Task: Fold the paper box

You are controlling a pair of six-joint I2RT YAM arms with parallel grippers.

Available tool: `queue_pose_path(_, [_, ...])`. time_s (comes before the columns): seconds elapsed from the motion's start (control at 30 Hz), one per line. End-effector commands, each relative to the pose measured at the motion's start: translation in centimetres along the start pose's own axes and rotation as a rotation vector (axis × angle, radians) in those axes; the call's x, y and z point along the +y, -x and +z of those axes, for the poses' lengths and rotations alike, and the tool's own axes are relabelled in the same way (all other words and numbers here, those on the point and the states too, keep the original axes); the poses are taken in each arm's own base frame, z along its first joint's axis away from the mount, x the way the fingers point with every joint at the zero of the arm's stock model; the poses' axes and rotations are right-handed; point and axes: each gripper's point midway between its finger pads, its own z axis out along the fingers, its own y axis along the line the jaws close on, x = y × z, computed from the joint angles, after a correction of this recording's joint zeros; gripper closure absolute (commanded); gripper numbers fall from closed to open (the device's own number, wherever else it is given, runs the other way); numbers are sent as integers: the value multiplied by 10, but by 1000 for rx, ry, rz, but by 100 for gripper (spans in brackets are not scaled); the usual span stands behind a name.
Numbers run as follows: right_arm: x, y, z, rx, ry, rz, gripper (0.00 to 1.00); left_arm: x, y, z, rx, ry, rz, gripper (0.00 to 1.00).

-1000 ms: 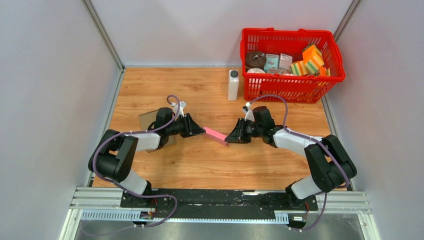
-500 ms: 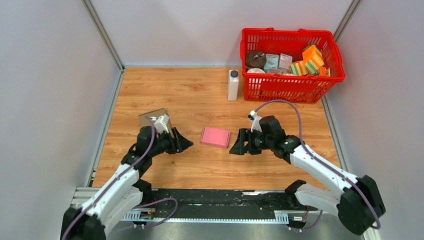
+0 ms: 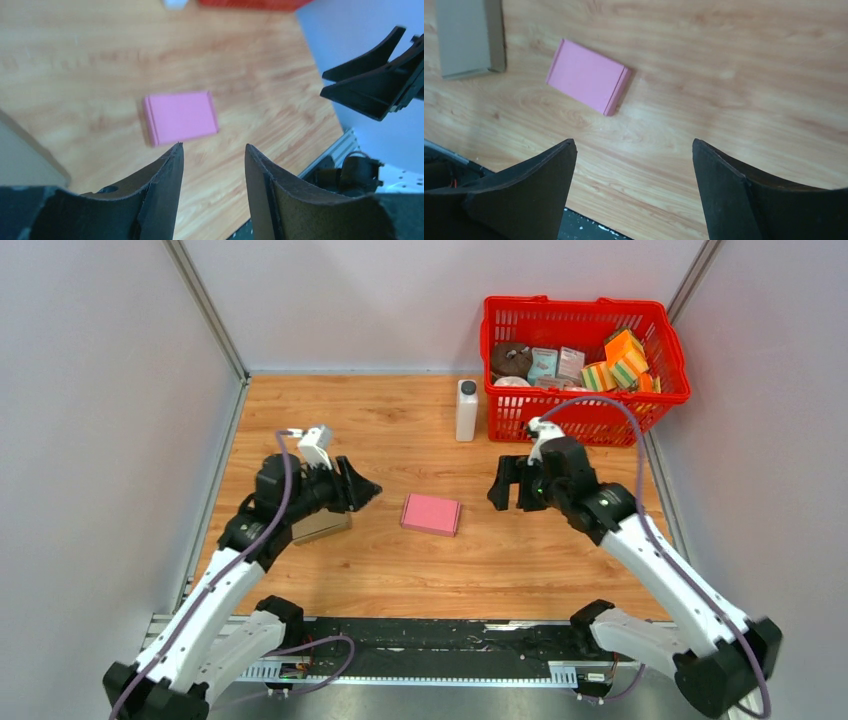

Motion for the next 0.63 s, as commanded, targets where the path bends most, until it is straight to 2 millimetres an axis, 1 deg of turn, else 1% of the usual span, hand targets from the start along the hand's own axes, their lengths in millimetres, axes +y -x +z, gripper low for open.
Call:
queue_pose_path(0.0, [-15,56,-82,-288,-112,-113,7,-52,76,-54,-250,-66,195,44])
queue_pose_path(0.03, [-16,75,-111,-405,-130,-101,5,-58,83,-65,-280,-69,216,43])
queue_pose_path(0.07, [-18,82,-128,-457,-139,-107,1,-74,101,-89,-367,-87,262,43])
queue_pose_path(0.1, [-17,92,-156,-548,-135,-99,0,-82,109,-104,-413,-96,288,42])
queue_pose_path(0.13, [-18,98,-175,-600,-146,-97,0,-98,124,-128,-484,-117,322,39])
queue_pose_path(0.17, [-12,110,-204,-679,-120,-101,0,-108,133,-152,-556,-120,373,39])
queue_pose_path(0.2, [-9,114,-230,-745,-101,-113,0,-115,139,-168,-599,-124,399,38])
queue_pose_path(0.23, [-10,117,-245,-784,-103,-104,0,-128,149,-192,-657,-135,431,36])
queue_pose_path(0.27, [-6,124,-272,-849,-83,-92,0,-133,152,-206,-689,-128,465,36])
queue_pose_path(0.3, [-5,124,-287,-886,-70,-89,0,-135,156,-214,-705,-116,473,36])
queue_pose_path(0.33, [-4,126,-299,-917,-61,-83,0,-141,159,-228,-719,-112,486,36])
queue_pose_path(0.4, [-2,127,-316,-968,-44,-80,0,-141,160,-229,-704,-99,499,36])
queue_pose_path(0.47, [8,120,-314,-948,1,-184,0,-141,161,-232,-712,-90,498,36])
queue_pose_path(0.5, [7,118,-315,-958,1,-208,0,-140,161,-231,-711,-87,495,36])
queue_pose_path(0.53, [-2,119,-316,-963,-53,-201,0,-139,162,-231,-712,-86,491,36])
queue_pose_path(0.6, [-1,119,-320,-963,-52,-208,0,-139,161,-227,-701,-88,491,36])
